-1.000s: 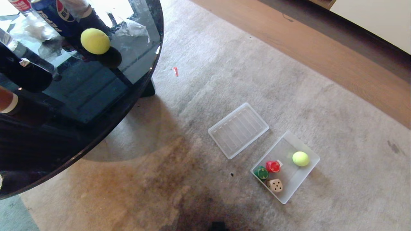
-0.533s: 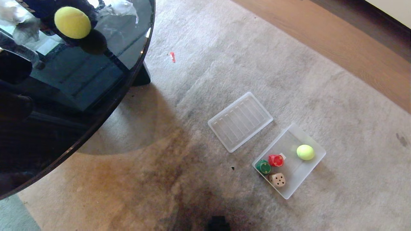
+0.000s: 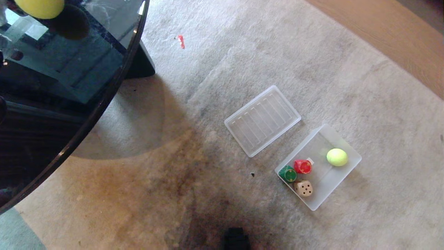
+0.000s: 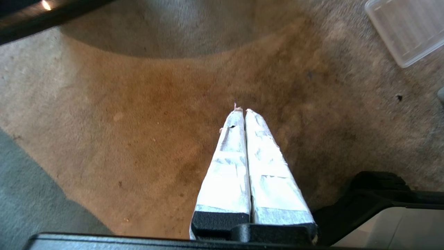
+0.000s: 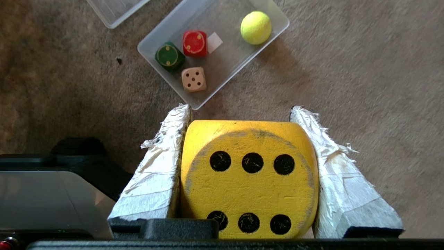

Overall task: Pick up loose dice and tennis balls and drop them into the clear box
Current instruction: Put the toys in the box

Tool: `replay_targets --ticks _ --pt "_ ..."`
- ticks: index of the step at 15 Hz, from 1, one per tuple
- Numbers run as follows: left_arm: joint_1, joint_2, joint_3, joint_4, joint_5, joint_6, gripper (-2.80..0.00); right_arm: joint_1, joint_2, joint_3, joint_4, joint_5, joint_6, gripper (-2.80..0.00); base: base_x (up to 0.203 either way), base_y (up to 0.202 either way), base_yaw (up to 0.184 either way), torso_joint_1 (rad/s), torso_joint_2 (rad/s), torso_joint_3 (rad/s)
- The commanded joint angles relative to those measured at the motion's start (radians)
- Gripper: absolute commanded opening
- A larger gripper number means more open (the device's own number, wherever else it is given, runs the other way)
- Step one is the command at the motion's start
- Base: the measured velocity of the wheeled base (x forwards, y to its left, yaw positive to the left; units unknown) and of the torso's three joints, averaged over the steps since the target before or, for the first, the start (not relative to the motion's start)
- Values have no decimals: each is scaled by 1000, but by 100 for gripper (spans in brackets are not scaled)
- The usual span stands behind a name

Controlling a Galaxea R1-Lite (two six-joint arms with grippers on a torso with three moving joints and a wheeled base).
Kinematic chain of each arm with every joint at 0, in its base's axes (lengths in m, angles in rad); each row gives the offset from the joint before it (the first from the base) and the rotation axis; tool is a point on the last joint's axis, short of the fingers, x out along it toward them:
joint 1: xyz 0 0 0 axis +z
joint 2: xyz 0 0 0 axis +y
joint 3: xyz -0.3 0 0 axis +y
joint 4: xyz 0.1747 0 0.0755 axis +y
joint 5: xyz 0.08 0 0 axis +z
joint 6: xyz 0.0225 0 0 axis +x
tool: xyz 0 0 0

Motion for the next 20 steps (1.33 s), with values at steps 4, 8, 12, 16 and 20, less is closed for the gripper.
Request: replay_targets --ticks 4,8,12,16,20 --pt "0 0 2 0 0 -1 -280 0 0 0 1 2 -1 -280 0 0 0 0 1 -200" --pt "0 0 2 0 0 1 -280 0 0 0 2 0 -1 -280 0 0 0 2 1 -201" --pt "0 0 2 0 0 1 -280 0 -2 0 1 -1 5 -280 0 0 0 1 1 -171" --pt "0 0 2 0 0 1 -280 0 63 -161 51 -1 8 -280 0 0 0 3 3 -33" --pt "0 0 2 0 0 1 -280 -1 371 -420 204 0 48 -280 0 0 0 0 0 0"
